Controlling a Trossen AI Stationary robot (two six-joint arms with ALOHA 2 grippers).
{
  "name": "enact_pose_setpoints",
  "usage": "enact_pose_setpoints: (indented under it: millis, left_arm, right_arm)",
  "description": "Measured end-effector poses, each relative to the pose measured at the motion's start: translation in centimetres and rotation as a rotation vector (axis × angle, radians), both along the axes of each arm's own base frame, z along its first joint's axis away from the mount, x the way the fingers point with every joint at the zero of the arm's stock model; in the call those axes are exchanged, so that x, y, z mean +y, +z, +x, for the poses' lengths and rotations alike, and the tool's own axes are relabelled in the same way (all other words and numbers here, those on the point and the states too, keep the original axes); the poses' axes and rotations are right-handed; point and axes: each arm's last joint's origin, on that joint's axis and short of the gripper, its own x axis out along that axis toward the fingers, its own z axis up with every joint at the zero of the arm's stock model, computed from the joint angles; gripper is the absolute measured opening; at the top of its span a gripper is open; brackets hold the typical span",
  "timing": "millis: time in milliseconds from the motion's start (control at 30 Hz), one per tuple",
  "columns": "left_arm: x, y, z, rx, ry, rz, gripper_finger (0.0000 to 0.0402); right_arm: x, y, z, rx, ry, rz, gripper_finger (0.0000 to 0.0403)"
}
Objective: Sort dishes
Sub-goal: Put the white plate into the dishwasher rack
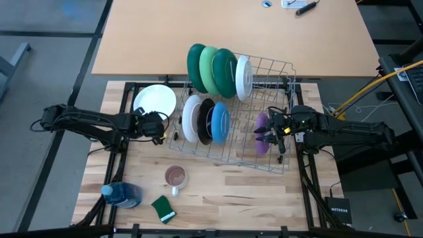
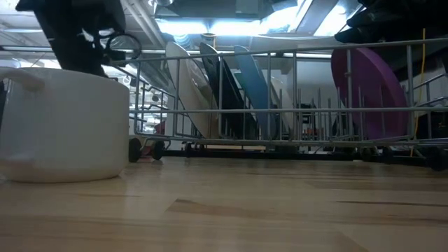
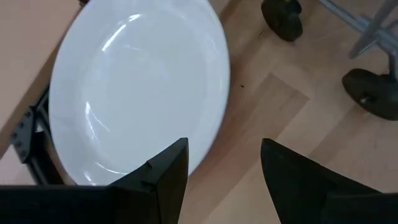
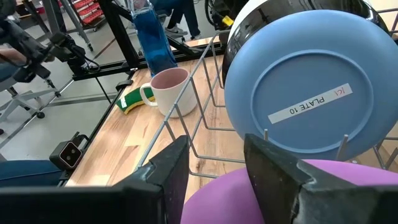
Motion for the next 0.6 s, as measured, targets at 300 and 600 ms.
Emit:
enact_pose_setpoints:
  millis: [300, 600]
  left_arm:
    - [0.0, -3.1, -1.0, 0.027, -0.001, 0.003, 0.0189]
    - [0.3, -4.6, -1.4, 0.008, 0.022, 0.144, 0.0189]
  right_arm:
    - [0.0, 0.0, 0.0, 0.000, 0.000, 0.000, 0.0160]
    - [0.0, 0.0, 0.0, 0.000, 0.000, 0.000, 0.0160]
